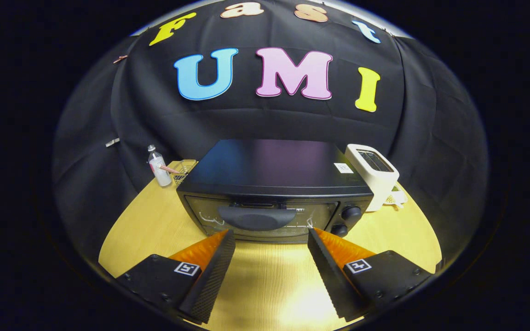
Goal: Open the toaster oven, put the food inside, and close the toaster oven door.
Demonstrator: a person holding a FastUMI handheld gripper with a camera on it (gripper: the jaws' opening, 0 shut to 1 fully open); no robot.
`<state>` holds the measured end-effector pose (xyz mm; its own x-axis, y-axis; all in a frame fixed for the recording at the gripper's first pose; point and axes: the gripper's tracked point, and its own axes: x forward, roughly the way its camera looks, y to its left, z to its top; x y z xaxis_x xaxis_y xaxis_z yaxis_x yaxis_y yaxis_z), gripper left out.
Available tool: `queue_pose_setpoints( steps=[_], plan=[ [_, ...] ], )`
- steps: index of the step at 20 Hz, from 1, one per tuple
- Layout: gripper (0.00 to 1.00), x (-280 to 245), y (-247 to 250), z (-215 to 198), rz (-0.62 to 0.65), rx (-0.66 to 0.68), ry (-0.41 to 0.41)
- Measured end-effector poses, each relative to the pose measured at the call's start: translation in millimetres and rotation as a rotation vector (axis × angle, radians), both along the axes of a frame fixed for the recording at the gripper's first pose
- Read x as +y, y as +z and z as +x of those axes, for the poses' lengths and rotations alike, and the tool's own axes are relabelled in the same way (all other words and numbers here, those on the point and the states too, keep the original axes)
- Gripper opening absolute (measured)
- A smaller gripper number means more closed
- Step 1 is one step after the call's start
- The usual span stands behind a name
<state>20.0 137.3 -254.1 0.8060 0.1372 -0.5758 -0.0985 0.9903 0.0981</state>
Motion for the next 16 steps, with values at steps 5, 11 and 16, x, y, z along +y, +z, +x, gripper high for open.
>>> queue_pose_setpoints(
  steps=[5,11,16],
  plan=[
    [0.99,-23.6,39.5,1.7,0.014,-0.102,-0.02],
    [0.99,-48.7,87.8,3.6,0.013,-0.206,-0.042],
    [0.98,-69.5,136.1,5.7,0.034,-0.318,-0.077]
  ],
)
